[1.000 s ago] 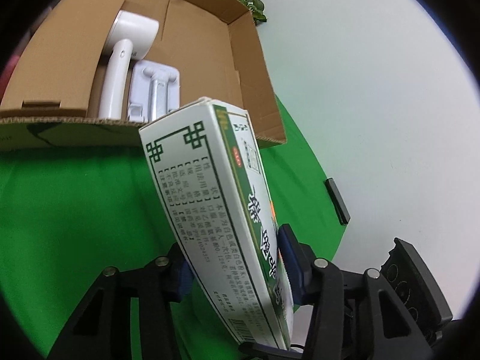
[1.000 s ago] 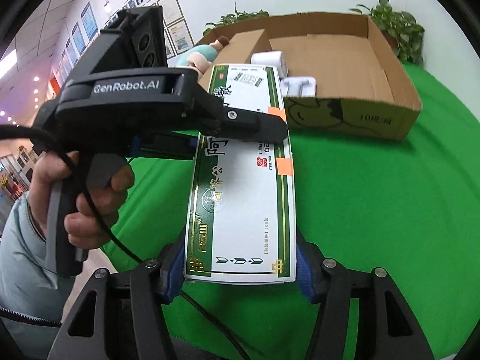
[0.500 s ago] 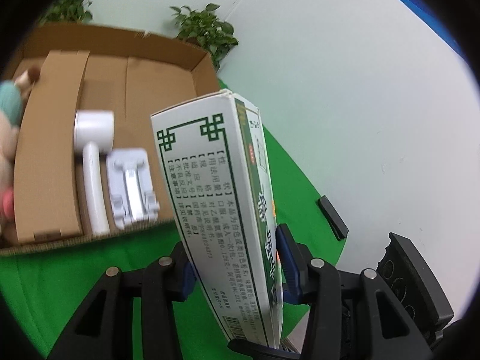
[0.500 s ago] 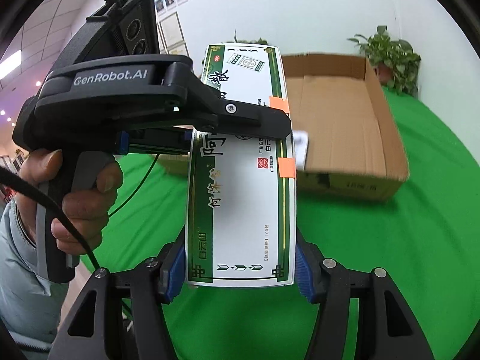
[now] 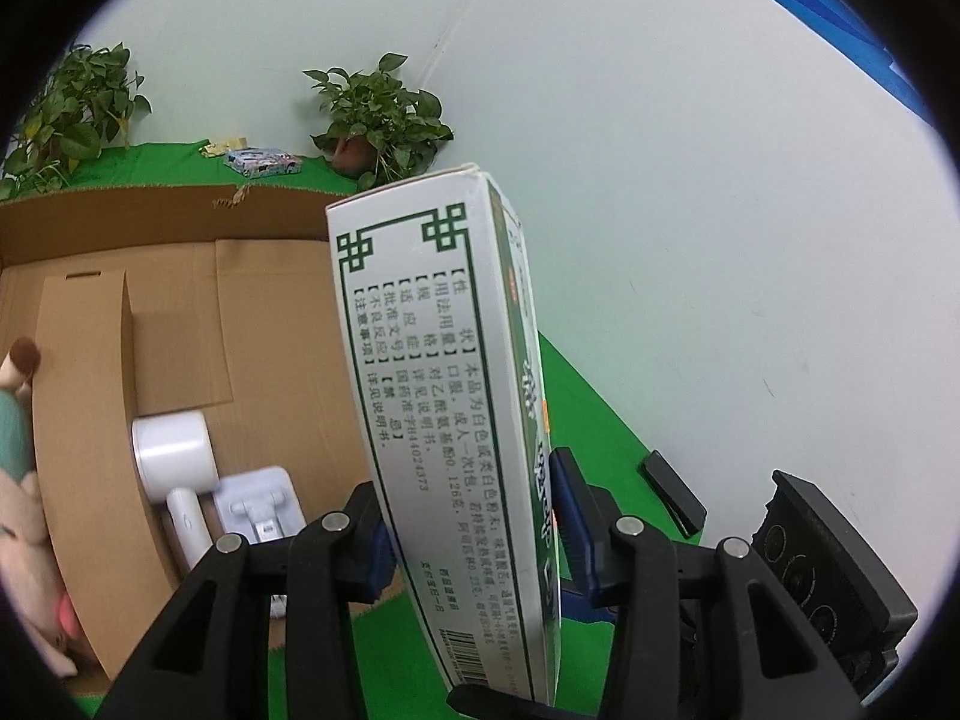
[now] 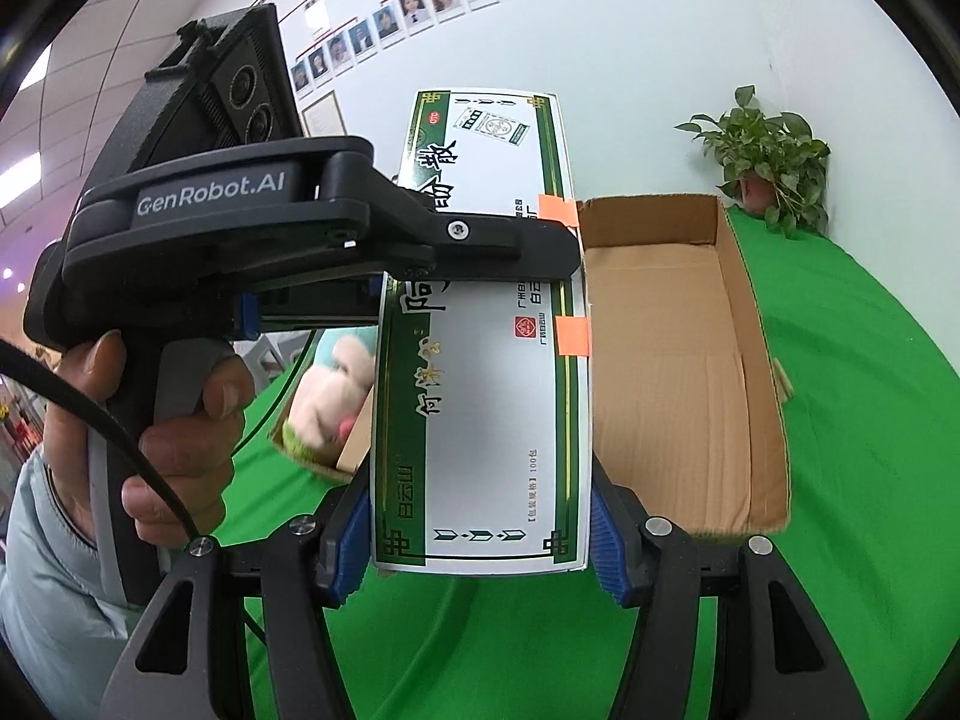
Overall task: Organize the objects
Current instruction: 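Carry the medicine box over the tray box with the left tool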
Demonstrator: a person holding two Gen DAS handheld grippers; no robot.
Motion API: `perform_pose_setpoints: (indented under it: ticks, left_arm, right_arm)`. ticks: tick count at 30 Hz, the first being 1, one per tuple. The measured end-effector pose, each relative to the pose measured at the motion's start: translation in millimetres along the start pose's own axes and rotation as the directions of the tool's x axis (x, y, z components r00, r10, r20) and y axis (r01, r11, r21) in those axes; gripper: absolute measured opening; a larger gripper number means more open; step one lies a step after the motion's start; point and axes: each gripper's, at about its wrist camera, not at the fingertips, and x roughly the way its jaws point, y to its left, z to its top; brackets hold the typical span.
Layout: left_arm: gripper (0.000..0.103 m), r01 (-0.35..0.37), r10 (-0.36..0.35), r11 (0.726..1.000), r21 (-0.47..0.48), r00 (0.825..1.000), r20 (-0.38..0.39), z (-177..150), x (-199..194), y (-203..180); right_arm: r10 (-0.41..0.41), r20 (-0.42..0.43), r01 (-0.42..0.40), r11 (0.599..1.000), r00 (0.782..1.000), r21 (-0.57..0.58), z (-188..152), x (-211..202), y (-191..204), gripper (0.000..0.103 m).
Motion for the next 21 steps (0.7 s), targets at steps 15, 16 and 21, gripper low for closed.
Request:
perform_pose_setpoints:
  ticks: [15, 16, 21]
  left_arm:
    - [0.041, -0.028, 0.019, 0.997, -0.067, 0.991, -0.129, 9.6, 80.5, 54.6]
    - [0.04, -0.029, 0.019, 0.997, -0.073, 0.991, -0.135, 8.1, 86.4, 58.7]
    - [0.032, 0.012, -0.027, 0.995, -0.101, 0.988, -0.154, -3.3, 99.1, 62.4]
  right_arm:
    - [0.06, -0.132, -0.04, 0.988, 0.989, 0.151, 14.0, 63.5, -63.2, 0.058]
    - [0.07, -0.147, -0.046, 0.986, 0.987, 0.159, 12.9, 67.7, -67.4, 0.058]
    - [0.116, -0.204, -0.077, 0.979, 0.972, 0.189, 5.8, 84.5, -82.9, 0.062]
